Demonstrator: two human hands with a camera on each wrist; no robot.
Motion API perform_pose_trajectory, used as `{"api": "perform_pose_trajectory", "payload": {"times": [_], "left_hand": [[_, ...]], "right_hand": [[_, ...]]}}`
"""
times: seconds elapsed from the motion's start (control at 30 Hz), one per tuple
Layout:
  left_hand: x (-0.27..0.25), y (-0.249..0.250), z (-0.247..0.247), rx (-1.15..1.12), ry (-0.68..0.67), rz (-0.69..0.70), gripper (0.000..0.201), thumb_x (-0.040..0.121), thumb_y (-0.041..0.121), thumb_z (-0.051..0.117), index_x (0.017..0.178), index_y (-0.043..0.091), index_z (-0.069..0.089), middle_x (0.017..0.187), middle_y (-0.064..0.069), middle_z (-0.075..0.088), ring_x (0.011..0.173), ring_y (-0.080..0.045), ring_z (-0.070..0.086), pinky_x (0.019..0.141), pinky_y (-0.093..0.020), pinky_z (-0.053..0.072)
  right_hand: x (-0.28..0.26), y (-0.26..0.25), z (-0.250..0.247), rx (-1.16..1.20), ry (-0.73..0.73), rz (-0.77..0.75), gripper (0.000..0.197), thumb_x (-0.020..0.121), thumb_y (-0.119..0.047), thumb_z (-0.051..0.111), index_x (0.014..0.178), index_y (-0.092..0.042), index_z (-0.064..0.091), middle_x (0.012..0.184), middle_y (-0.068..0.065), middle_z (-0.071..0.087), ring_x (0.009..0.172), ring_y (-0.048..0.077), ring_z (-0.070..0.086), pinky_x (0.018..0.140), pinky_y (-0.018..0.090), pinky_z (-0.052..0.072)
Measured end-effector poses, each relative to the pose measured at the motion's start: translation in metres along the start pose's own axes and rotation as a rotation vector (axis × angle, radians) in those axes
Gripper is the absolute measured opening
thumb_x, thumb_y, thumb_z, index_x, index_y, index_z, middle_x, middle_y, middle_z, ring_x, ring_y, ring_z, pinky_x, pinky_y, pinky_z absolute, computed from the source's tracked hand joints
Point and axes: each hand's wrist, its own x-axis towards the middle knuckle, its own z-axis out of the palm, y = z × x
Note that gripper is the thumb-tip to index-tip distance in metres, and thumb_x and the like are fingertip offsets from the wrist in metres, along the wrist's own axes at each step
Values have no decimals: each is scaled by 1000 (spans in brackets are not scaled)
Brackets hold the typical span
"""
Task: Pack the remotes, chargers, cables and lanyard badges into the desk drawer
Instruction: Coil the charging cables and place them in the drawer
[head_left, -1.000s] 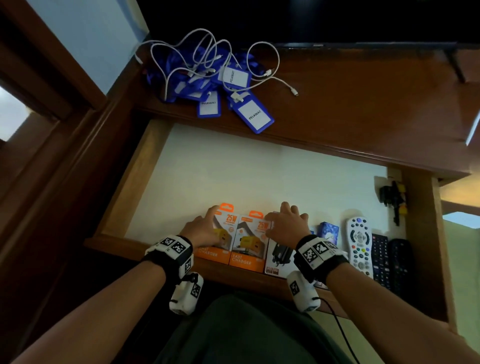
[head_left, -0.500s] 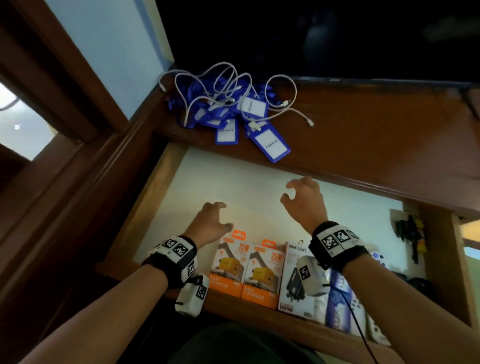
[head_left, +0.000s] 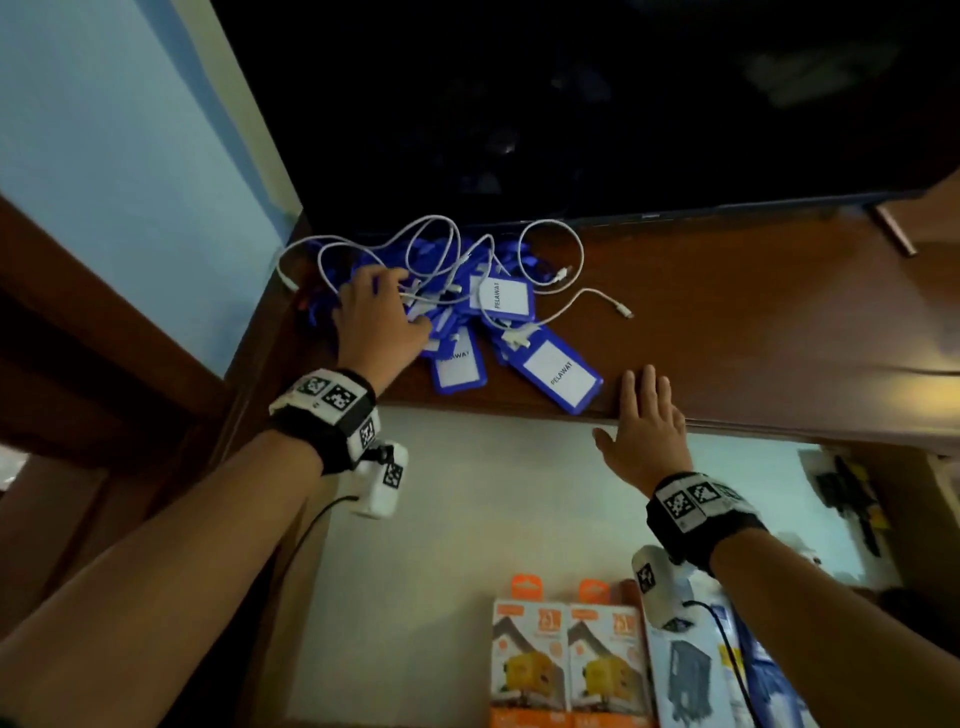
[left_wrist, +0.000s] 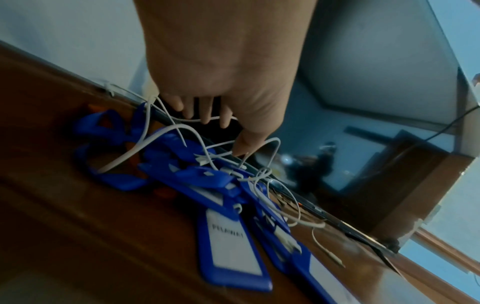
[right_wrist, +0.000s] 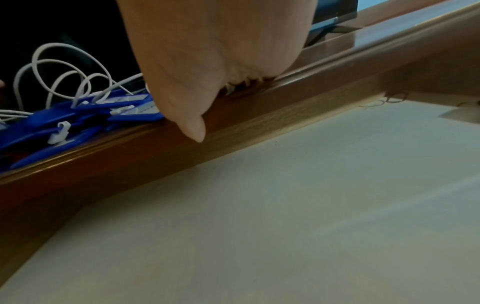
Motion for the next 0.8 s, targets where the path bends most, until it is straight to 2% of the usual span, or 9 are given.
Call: {"api": "perform_pose_trajectory", "payload": {"times": [0.1,0.17,0.27,0.33,0.47,0.53,0.6,0.73,0.8], "left_hand": [[21,-3,0,25,-196,-109,61,81,28,65,135,16,41,134,-15,48,124,-38,45,100,-50,39],[27,-5,1,2,-238,-121,52,82,21,62,131,11,46,124,-18,57,116,-39,54,93,-46,45],[29,-9,-4,-20,-189,-37,14,85,13,56,94,4,63,95,-20,66,96,-40,62,80,-43,48],[27,-13,-8,-146,-162,-6,20,87,11,54,70,4,61,75,-16,64,81,-35,63,72,-42,48],[9,-4,-22,-491,-93,-73,17,91,15,58,95,10,74,85,-3,67,80,-13,60,75,-30,49],[-1,7,-30,-610,-49,-76,16,93,18,58,97,12,72,88,-2,67,74,-8,58,65,-15,47],[-7,19,-42,-689,12,-49,14,93,20,58,97,15,70,90,-2,68,73,-4,57,63,-13,45],[-20,45,-69,-851,82,20,13,94,22,58,96,17,69,80,5,65,67,-1,54,62,-19,42],[-28,60,-80,-897,79,70,12,95,21,56,94,19,68,69,11,58,58,1,48,57,-17,39]], "right_hand": [[2,-1,1,-37,-20,11,93,90,-48,54,151,-11,-5,159,13,-15,147,32,-9,117,46,13],[3,-3,2,-59,-18,20,97,88,-49,57,151,-11,-6,159,13,-15,147,33,-8,117,47,13],[3,-7,0,-77,-36,41,101,86,-50,59,151,-10,-7,158,14,-15,146,34,-9,117,46,13],[4,-9,-4,-81,-57,49,102,85,-50,61,151,-10,-7,158,15,-15,146,35,-8,117,46,14],[5,-7,-13,-28,-101,47,100,84,-46,62,151,-12,-3,159,12,-14,147,33,-8,117,46,16],[4,-4,-17,14,-113,38,99,83,-44,64,152,-14,-1,159,10,-13,147,31,-8,117,46,17],[6,-2,-22,70,-142,45,96,82,-42,65,152,-15,5,160,8,-9,147,30,-5,116,46,19],[8,-14,-52,362,-106,144,68,77,-38,66,132,-7,41,144,19,37,132,37,36,102,42,39],[5,-32,-71,527,15,136,69,77,-35,69,133,-5,39,136,20,45,123,37,46,95,39,41]]}}
